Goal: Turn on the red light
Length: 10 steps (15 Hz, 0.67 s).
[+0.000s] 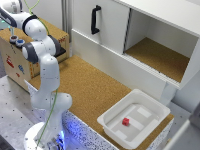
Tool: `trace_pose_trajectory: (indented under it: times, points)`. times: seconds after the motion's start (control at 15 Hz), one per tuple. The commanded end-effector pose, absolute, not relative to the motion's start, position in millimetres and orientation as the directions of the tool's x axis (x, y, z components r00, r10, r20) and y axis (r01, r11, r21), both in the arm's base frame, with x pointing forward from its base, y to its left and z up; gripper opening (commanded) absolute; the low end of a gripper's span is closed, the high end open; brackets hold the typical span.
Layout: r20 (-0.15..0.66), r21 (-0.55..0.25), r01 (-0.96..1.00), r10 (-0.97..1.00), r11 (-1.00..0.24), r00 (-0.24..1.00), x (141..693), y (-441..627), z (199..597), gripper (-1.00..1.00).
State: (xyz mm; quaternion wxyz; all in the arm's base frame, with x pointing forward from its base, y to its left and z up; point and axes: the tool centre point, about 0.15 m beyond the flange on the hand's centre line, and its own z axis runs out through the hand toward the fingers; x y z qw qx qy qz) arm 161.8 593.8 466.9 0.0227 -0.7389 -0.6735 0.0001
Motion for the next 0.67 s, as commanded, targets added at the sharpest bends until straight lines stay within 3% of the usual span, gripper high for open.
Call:
trace_pose_trajectory:
  times: [0.0,0.13,0.33,0.4,0.6]
  points:
    - [-0.162,-0.078,0.992,0.983,-0.101,0.088,177.5,633.1,447.2,-1.0]
    - [-0.128,-0.062,0.994,0.988,-0.093,0.085,167.4,633.5,459.7,-1.0]
    - [-0.06,0.017,0.996,0.994,-0.088,0.088,150.2,621.3,521.4,-1.0]
    - [-0.056,0.021,0.995,0.994,-0.093,0.094,149.2,617.6,530.9,1.0]
    - [-0.036,0.012,0.988,0.987,-0.157,0.157,163.2,595.2,542.0,1.0]
